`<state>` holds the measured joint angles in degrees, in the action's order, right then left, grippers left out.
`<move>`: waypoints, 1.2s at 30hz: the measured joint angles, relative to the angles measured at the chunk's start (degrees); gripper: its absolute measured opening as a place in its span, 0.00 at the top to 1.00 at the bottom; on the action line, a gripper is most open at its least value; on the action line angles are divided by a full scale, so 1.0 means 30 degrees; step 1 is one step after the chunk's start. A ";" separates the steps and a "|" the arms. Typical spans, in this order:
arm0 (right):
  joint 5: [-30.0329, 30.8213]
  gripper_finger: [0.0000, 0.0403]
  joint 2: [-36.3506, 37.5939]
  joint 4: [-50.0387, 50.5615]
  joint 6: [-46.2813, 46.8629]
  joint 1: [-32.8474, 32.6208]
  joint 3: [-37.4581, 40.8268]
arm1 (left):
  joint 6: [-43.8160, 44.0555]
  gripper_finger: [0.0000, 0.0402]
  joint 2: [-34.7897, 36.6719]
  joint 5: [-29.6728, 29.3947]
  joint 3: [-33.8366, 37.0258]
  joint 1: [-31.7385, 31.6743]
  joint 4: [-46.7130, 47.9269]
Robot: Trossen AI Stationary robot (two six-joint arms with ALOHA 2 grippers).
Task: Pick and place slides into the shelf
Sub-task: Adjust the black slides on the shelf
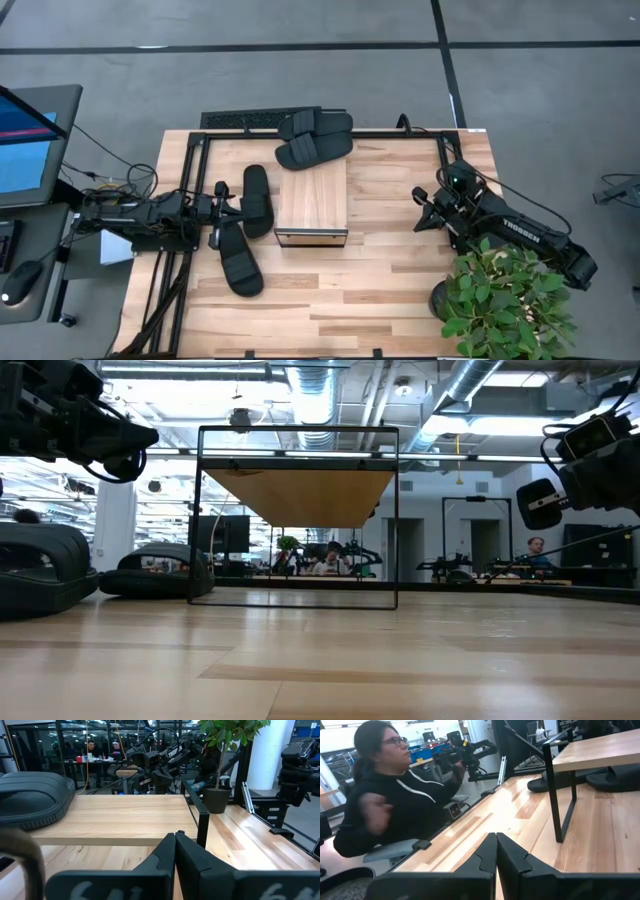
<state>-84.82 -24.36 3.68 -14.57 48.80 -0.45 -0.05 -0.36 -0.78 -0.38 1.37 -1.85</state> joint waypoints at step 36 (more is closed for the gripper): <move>0.0010 1.00 0.0000 0.0036 0.0022 0.0000 0.0000 | -0.1358 1.00 -0.0005 -0.2410 0.0006 0.0007 -0.2014</move>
<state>-84.79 -24.36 3.79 -14.50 48.80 -0.45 -4.12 -0.38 -8.01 -0.36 1.39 -7.89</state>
